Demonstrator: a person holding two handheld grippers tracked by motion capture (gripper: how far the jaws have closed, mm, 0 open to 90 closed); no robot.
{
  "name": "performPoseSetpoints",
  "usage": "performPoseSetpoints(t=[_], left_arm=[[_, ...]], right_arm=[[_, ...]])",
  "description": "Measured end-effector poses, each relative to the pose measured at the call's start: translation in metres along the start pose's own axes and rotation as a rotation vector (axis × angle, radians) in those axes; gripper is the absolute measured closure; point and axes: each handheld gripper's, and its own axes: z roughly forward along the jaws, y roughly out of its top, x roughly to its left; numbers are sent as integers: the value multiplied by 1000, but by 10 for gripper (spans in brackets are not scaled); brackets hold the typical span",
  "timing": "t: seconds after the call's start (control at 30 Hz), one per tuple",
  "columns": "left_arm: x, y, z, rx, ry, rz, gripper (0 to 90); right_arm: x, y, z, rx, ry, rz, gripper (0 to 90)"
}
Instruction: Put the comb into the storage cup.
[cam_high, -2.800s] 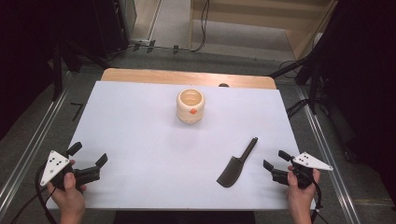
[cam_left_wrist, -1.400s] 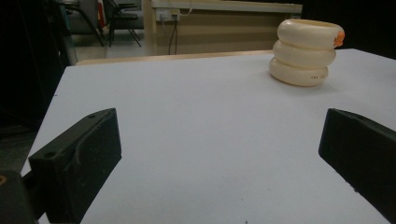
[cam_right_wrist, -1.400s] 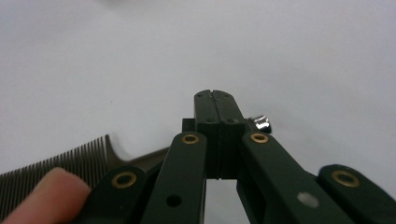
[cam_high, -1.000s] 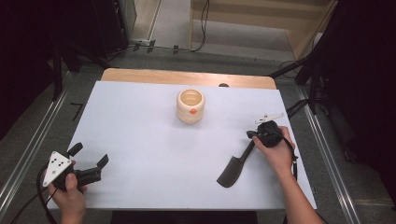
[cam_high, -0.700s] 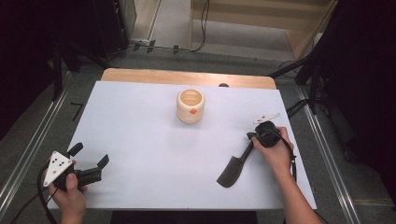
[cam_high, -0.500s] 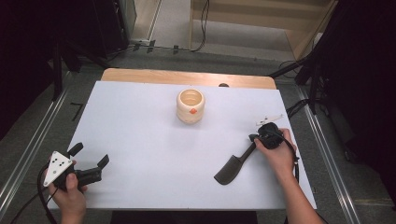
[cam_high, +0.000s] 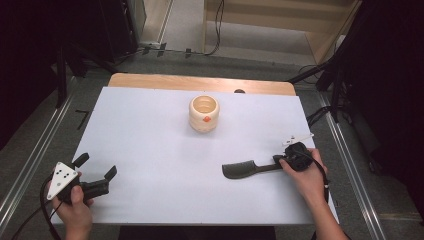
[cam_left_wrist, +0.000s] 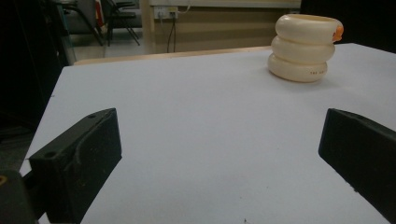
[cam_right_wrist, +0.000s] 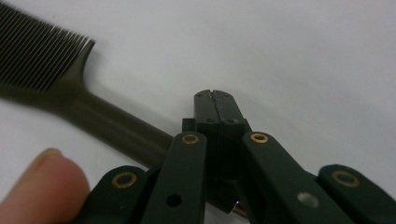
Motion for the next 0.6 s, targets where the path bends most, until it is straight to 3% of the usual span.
performPoseSetpoints(t=[0.23,0.6], left_arm=[[-1,0,0,0,3,4,0],[-1,0,0,1,2,5,0]], right_arm=[[7,-14,-8,-1,25,-33,883],[32,-25,-14,6,50,-88,883]])
